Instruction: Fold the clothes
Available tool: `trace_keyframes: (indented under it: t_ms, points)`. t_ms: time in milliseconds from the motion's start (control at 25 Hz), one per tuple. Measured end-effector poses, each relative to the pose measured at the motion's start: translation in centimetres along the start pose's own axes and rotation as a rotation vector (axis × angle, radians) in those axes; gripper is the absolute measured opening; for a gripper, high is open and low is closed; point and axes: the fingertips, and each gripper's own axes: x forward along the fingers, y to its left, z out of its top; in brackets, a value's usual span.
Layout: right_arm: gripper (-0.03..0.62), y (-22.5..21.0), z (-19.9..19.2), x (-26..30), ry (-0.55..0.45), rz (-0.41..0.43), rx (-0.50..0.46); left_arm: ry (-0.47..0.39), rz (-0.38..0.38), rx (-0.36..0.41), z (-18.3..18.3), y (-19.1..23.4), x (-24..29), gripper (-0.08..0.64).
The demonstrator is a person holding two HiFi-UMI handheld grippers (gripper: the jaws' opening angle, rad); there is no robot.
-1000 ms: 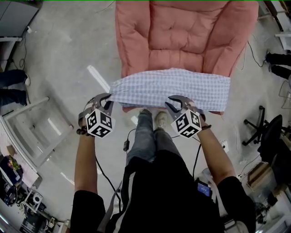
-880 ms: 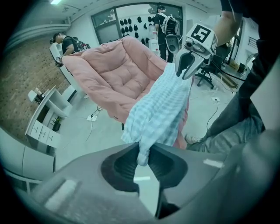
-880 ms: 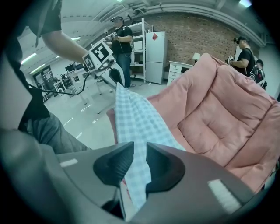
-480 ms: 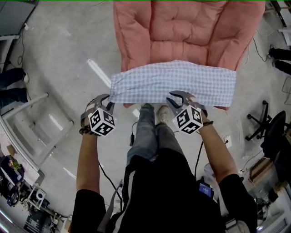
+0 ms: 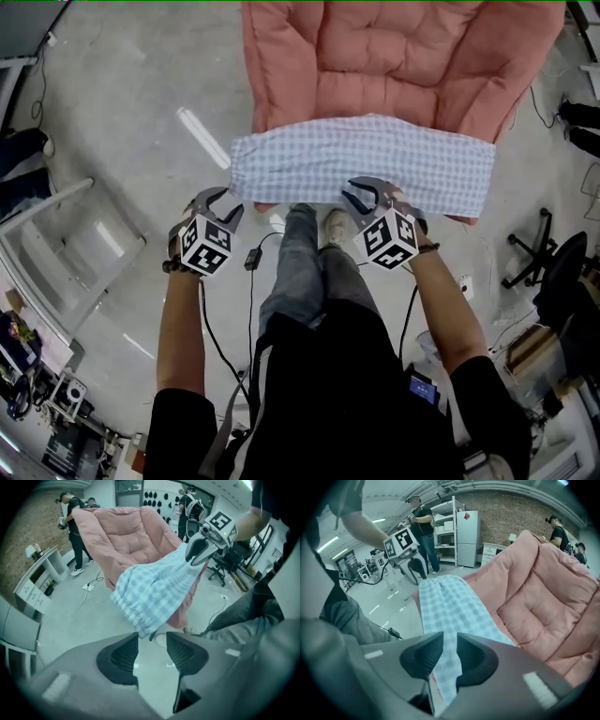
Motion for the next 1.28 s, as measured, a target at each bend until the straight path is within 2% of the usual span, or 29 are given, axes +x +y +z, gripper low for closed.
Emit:
trace_keyframes:
  t_ms: [80,160,360,480,720,920,1080,1280]
  points:
    - [0.097,-0.2,0.4,-0.7,-0.008,-0.007,-0.002,-0.030,-0.005,-0.065,0.4,-0.1,-0.7,0.198]
    - [0.097,-0.4,0.7,-1.6,-0.010,-0.014,-0.002,-0.050,0.005,-0.097,0.9,-0.1,-1.6,0.198]
    - [0.097,-0.9,1.3,-4.1,-0.013,-0.041,0.004,-0.082,0.021,-0.049,3.4,-0.7,-4.2,0.198]
    - [0.097,-2.0,2.1,-6.5,-0.018,-0.083,-0.014,-0.117,0.036,-0.016,6.3,-0.3,-5.9,0.197]
    - [0.097,-3.6,4.8,-14.7,-0.104,-0.186,0.029,-0.322,0.076,-0.089,14.3,-1.7,-13.0,0.196]
    - [0.100,-3.4,6.3,-20.9,-0.178,-0.272,0.030,-0.455,0.063,-0.141,19.3,-5.9,-17.7,0.195]
    - [0.100,-2.2,5.4,-25.0,-0.226,-0.342,0.074,-0.499,0.015,-0.111,21.9,-9.5,-19.5,0.194]
    - [0.098,-1.1,3.0,-27.5,-0.210,-0.446,0.215,-0.507,-0.051,-0.027,24.9,-11.9,-20.3,0.189]
